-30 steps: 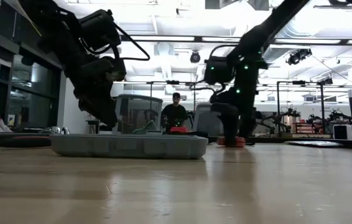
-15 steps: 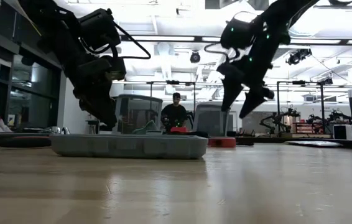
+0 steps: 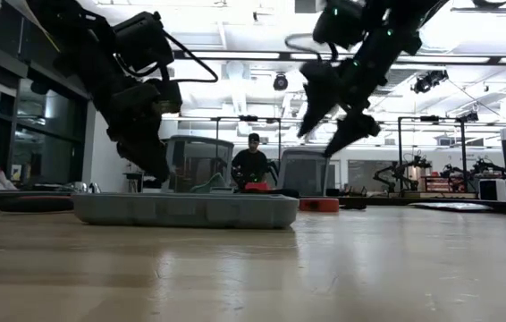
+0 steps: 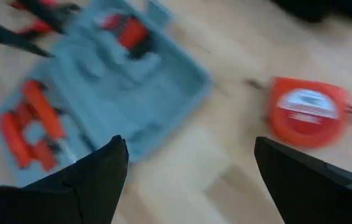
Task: Prefit tool cases
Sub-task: Remove the hammer from the gray tool case
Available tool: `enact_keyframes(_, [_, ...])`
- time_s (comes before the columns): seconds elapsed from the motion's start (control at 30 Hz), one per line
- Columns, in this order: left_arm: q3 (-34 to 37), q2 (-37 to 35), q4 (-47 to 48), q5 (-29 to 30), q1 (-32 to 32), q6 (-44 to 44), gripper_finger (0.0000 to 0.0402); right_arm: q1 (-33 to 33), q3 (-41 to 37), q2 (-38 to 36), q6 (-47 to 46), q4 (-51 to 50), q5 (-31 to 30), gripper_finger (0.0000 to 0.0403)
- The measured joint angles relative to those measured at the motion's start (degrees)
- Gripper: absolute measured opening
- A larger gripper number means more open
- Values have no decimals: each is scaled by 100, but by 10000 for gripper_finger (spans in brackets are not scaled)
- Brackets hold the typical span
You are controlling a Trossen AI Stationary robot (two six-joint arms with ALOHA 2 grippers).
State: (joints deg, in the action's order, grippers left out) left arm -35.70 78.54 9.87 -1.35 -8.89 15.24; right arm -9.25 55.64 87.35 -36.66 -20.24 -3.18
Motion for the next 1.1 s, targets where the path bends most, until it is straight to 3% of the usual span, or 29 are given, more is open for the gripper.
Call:
enact_keyframes(0.3, [-425, 135, 506, -1269, -393, -107, 142, 1144, 4, 535, -868, 923, -450, 339])
enact_keyframes(0.47, [-507, -117, 1446, -1911, -46, -626, 135, 1613, 4, 1007, -1213, 1024, -406, 339])
enact_keyframes(0.6, [-507, -148, 1533, -1200, 579, -891, 119, 1835, 4, 1318, -1492, 1316, -388, 339])
enact_keyframes(0.77, [-507, 77, 554, -307, 1092, -939, 105, 1883, 4, 1519, -1671, 1693, -375, 339])
enact_keyframes(0.87, [-507, 329, 266, -254, 1179, -948, 104, 1873, 7, 1512, -1737, 1724, -378, 339])
enact_keyframes(1.1, [-667, 978, 831, -213, 1250, -1031, 104, 1866, 9, 1412, -1753, 1769, -378, 339])
